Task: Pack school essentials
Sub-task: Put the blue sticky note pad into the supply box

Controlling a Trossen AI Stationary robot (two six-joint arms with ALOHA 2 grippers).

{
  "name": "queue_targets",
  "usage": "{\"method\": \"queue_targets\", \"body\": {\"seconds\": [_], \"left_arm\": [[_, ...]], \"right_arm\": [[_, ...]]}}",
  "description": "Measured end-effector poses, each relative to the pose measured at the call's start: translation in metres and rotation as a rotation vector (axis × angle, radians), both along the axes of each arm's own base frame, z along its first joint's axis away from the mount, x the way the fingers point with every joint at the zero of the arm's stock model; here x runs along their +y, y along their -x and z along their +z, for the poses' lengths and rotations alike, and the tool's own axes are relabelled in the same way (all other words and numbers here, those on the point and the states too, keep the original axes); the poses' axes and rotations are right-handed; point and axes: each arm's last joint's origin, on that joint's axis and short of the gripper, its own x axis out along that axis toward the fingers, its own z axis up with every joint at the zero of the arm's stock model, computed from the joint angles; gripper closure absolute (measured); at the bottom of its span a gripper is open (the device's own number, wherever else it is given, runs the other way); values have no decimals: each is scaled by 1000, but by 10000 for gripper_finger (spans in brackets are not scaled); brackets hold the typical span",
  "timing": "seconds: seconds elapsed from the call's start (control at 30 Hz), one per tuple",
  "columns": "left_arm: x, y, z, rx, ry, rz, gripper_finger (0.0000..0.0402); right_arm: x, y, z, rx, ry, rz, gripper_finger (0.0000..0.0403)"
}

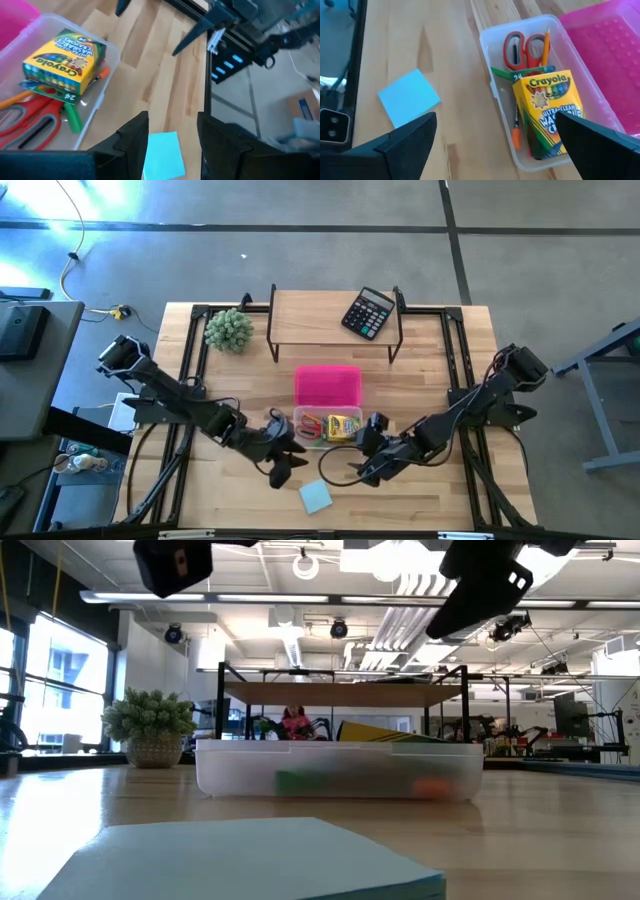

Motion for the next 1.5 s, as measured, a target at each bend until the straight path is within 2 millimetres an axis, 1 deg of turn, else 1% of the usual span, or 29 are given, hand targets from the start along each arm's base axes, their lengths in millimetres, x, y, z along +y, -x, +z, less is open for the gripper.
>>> {"method": "queue_targets", "body": {"seconds": [0.13, 0.2, 0.4, 0.6, 0.73, 0.87, 1.0, 1.13, 1.33, 1.43, 1.5], "left_arm": [[6, -3, 0, 7, -21, -76, 242], [8, -5, 2, -18, -28, -103, 237], [8, -10, 9, -102, -39, -121, 224], [11, -12, 10, -112, -68, -162, 210], [12, -12, 10, -119, -120, -162, 185], [13, -12, 10, -123, -155, -143, 150], [13, -12, 10, -129, -197, -171, 119], [13, -12, 11, -142, -292, -230, 110], [13, -13, 12, -166, -550, -364, 111], [13, -15, 16, -216, -676, -383, 112], [12, -16, 20, -256, -714, -378, 112]], "right_arm": [[-1, 2, -2, 28, 22, 4, 6], [-2, 3, -3, 39, 30, 4, 6], [-4, 5, -5, 73, 52, 6, 6], [-4, 6, -6, 86, 62, 8, 6], [-4, 6, -6, 90, 79, 26, 6], [-6, 7, -4, 92, 80, 23, 6], [-9, 8, -2, 94, 75, 9, 6], [-14, 12, 6, 75, 43, -43, 6], [-21, 16, 19, 8, 21, -145, 6], [-23, 16, 21, -10, 10, -176, 6], [-23, 16, 21, -16, 12, -190, 6]]}}
